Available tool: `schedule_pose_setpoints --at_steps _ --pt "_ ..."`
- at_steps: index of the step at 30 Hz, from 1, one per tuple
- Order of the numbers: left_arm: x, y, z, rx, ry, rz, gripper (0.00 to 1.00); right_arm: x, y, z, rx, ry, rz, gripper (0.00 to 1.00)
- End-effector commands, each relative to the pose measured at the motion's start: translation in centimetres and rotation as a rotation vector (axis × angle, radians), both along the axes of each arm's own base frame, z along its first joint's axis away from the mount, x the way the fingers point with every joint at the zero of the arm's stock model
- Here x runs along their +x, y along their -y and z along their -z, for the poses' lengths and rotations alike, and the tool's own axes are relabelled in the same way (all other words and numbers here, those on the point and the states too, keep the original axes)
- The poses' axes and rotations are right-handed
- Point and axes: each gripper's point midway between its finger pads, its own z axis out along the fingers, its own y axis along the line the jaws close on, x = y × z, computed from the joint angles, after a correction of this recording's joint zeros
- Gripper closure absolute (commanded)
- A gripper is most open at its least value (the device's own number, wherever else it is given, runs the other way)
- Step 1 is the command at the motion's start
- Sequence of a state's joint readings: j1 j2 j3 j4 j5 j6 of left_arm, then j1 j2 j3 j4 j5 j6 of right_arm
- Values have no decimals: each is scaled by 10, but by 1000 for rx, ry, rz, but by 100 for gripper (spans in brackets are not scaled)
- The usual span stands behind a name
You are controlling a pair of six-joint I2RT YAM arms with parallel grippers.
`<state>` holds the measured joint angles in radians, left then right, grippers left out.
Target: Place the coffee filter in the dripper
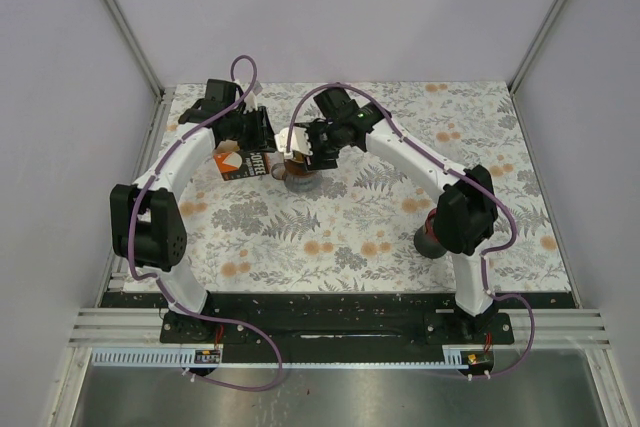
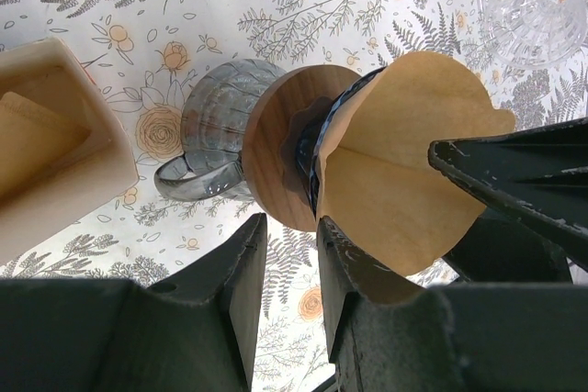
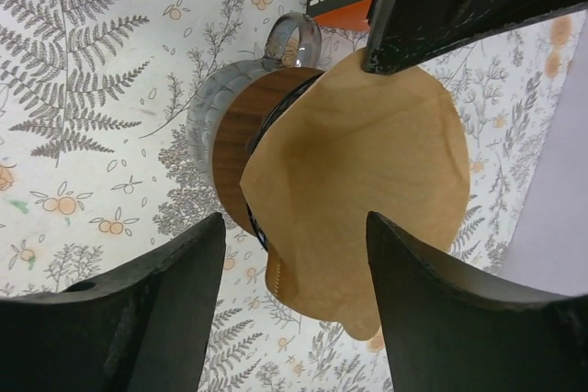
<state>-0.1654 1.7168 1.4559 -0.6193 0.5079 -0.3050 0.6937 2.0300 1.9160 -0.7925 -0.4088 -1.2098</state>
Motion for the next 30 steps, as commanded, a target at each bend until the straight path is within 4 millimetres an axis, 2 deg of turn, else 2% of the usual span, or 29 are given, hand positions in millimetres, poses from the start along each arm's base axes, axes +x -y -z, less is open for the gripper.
schedule_pose_setpoints --at_steps 1,4,9,13,20,24,30 --pt "12 1 -17 6 64 2 68 10 -4 -11 16 81 -24 33" --pt "13 0 -17 13 64 1 68 11 1 2 -24 68 -20 41" --pt "15 -1 -19 19 75 -3 68 12 1 14 -37 64 -25 60" --pt "15 -2 -20 25 79 -3 68 16 2 21 -57 80 -26 70" --pt "15 -2 -18 27 77 -2 68 10 3 25 -68 68 -55 82" --pt "16 -2 -17 26 74 -1 68 8 3 22 -66 74 -62 82" --pt "17 -2 -18 24 77 1 67 9 1 13 -49 85 -50 61"
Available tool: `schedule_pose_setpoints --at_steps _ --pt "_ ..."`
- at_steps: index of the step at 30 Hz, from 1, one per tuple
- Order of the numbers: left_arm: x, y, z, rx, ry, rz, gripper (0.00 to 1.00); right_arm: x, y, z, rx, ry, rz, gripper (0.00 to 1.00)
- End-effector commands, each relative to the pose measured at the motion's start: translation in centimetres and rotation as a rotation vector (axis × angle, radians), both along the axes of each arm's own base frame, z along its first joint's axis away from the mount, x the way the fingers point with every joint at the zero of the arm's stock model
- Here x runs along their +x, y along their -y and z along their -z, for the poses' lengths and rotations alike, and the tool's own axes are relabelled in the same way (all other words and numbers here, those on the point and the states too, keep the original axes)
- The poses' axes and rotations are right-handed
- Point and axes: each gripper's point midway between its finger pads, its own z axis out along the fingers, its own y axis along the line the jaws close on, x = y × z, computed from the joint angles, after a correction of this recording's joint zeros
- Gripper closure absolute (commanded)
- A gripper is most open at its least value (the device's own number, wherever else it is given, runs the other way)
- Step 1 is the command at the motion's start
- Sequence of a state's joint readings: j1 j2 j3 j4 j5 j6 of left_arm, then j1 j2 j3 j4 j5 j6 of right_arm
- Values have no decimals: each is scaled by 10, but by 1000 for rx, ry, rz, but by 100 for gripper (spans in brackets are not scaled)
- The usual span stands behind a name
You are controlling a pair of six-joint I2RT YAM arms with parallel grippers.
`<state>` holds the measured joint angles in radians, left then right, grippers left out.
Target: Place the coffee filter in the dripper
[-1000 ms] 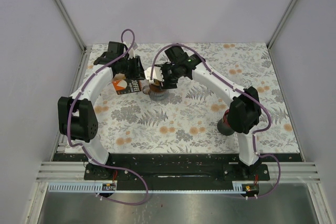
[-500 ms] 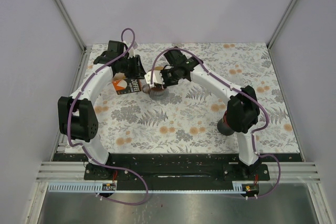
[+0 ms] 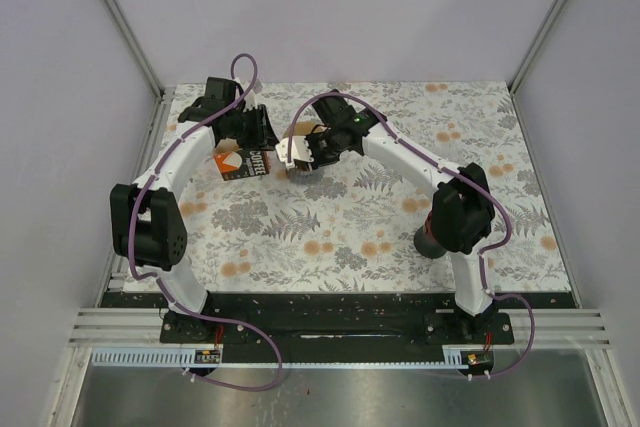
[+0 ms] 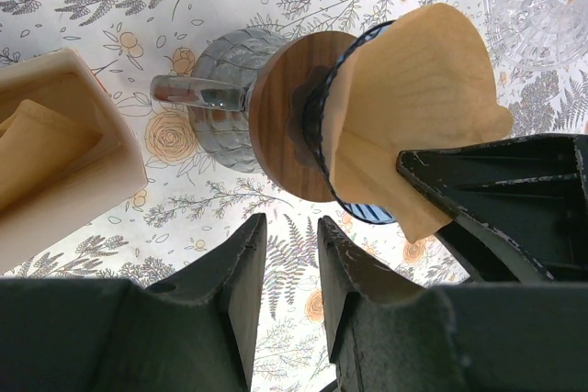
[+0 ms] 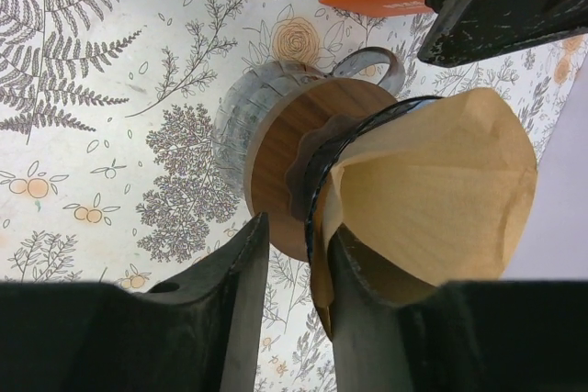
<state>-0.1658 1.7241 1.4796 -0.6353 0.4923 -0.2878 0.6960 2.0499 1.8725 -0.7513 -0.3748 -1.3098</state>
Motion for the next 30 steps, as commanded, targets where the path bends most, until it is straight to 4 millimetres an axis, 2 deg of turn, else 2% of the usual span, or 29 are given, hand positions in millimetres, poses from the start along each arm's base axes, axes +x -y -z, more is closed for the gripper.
schedule_pose_setpoints --at_steps 1,9,15,16,20,23,26,30 --pt "14 0 -17 7 69 -3 67 0 -1 -8 9 18 2 55" --pt "16 -3 -26 25 94 -2 63 -7 -8 -28 56 34 16 30" --pt "17 -5 -37 41 130 9 58 -29 -20 -86 265 13 18 18" --pt "17 -6 -38 44 134 10 57 -32 -22 -98 306 11 26 1" --pt "16 -8 -45 50 153 17 52 -40 -21 -149 466 -47 140 0" --pt "16 -10 -50 54 168 20 47 -37 -14 -175 553 -111 280 1" --pt "15 -13 -58 62 192 30 43 -31 -3 -189 625 -203 422 0" --pt "18 -25 -73 117 237 48 35 -20 18 -194 690 -308 565 1"
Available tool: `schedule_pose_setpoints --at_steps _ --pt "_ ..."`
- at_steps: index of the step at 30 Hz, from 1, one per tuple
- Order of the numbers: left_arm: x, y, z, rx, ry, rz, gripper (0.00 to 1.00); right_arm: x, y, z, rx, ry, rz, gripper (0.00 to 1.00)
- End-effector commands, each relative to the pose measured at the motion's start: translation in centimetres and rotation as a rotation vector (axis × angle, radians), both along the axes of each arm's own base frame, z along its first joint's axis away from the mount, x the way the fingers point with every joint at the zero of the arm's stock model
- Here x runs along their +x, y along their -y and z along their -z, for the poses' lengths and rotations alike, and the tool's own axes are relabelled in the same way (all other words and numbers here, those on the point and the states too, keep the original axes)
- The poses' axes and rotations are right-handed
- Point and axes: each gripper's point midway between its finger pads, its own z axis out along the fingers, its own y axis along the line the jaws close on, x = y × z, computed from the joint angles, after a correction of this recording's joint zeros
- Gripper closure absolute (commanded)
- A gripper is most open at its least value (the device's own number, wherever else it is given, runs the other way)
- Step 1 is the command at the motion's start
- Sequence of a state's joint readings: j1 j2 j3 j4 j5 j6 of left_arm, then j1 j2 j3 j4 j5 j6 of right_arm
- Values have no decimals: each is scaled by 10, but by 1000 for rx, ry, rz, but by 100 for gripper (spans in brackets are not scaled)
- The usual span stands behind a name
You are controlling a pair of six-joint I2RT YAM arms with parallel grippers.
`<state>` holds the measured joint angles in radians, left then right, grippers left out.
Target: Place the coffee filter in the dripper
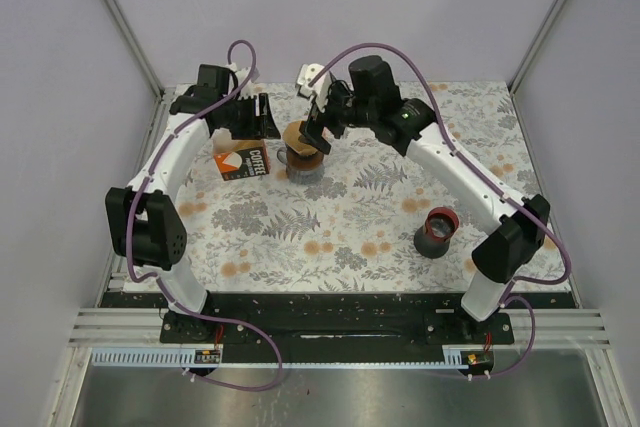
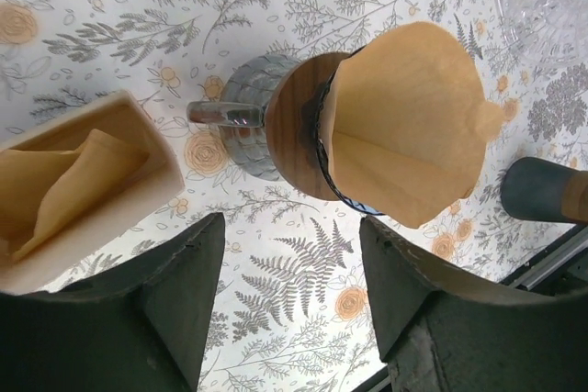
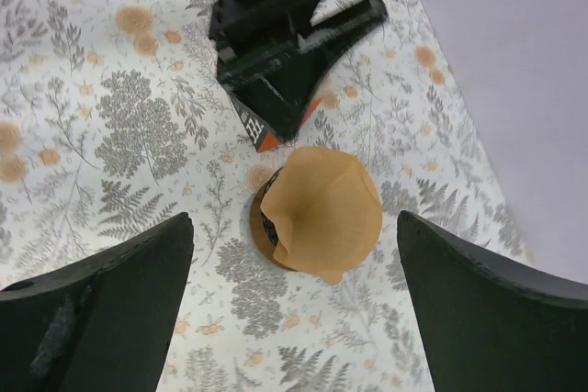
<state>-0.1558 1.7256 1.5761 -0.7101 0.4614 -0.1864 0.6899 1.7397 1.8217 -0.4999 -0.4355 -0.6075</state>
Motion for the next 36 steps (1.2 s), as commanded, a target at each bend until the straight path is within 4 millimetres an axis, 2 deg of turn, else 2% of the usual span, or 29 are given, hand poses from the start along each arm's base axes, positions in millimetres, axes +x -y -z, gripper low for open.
schedule_pose_setpoints --at_steps 1,5,10,14,15,17,19,21,23,26,31,33,36 --pt "12 -21 -54 65 173 7 34 17 27 -23 159 -173 206 1" --pt "25 -58 -63 156 213 -41 33 32 47 -14 184 -216 299 1" --pt "35 -109 -47 336 203 -88 31 42 58 -9 191 -227 368 1" --pt "37 -127 -29 435 170 -69 26 51 68 -5 197 -242 430 1" --pt "37 -137 -26 447 159 -80 25 55 73 -5 206 -255 463 1" --pt "38 -142 -24 453 158 -79 25 63 89 -2 225 -299 552 1" --pt "38 -143 -23 452 155 -79 24 71 113 0 242 -343 667 1" --pt "36 -142 -21 445 149 -72 24 76 148 8 269 -397 830 0" --pt "35 -141 -19 439 147 -65 23 72 180 19 290 -460 961 0" --pt "34 -141 -14 424 135 -63 22 55 228 44 277 -500 1180 0" --pt "36 -133 -16 369 138 -60 22 27 284 80 201 -482 1396 0" --pt "35 -129 -17 351 137 -56 22 17 297 93 169 -500 1464 0" --pt "31 -128 -19 344 139 -53 22 -8 306 109 105 -570 1522 0"
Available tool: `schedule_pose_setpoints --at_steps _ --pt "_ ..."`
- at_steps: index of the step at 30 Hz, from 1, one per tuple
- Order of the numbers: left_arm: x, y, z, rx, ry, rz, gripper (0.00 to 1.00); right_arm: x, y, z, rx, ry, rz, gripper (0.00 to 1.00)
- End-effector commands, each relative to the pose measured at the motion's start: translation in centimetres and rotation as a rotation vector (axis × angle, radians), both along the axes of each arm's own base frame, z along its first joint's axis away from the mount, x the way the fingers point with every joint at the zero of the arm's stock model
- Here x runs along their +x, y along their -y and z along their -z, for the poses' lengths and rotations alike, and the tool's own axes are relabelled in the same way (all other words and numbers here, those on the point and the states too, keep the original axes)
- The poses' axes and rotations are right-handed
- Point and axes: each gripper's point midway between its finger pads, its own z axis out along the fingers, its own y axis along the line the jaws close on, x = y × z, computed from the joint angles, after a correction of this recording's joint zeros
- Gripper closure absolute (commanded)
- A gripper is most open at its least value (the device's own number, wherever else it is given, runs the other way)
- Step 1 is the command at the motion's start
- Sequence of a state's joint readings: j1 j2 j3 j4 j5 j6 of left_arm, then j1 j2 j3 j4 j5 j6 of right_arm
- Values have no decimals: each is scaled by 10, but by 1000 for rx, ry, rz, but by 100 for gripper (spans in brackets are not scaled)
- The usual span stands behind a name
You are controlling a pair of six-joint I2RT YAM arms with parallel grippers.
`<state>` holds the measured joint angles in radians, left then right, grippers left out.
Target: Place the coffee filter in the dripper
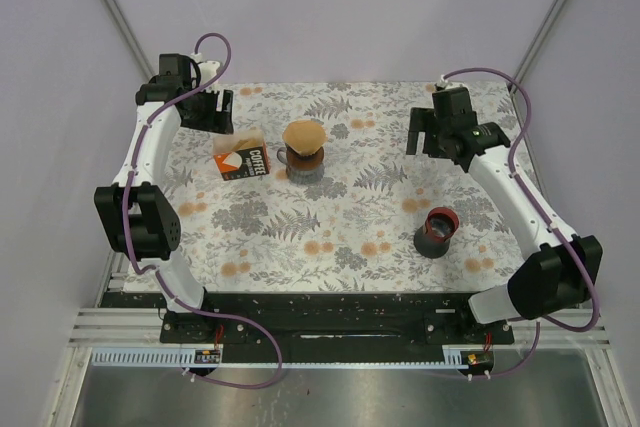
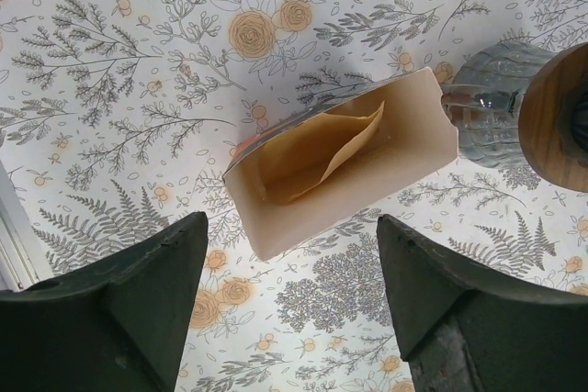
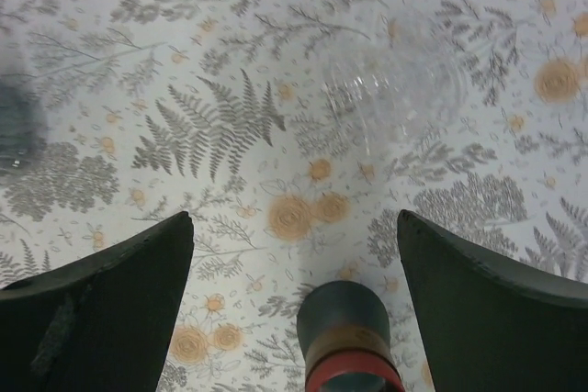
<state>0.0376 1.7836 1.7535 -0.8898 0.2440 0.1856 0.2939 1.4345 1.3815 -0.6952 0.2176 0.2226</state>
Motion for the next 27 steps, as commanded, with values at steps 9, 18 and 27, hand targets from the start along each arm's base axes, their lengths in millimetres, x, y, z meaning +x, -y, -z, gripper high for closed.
schedule_pose_setpoints --at_steps 9,18,27 --pt "0 7 -24 -48 72 20 21 -112 29 33 45 -371 263 1" --pt "-1 9 -22 -61 63 24 21 -152 51 57 -13 -448 372 12" --pt "-3 9 -23 -62 65 26 21 -162 51 84 4 -483 434 22"
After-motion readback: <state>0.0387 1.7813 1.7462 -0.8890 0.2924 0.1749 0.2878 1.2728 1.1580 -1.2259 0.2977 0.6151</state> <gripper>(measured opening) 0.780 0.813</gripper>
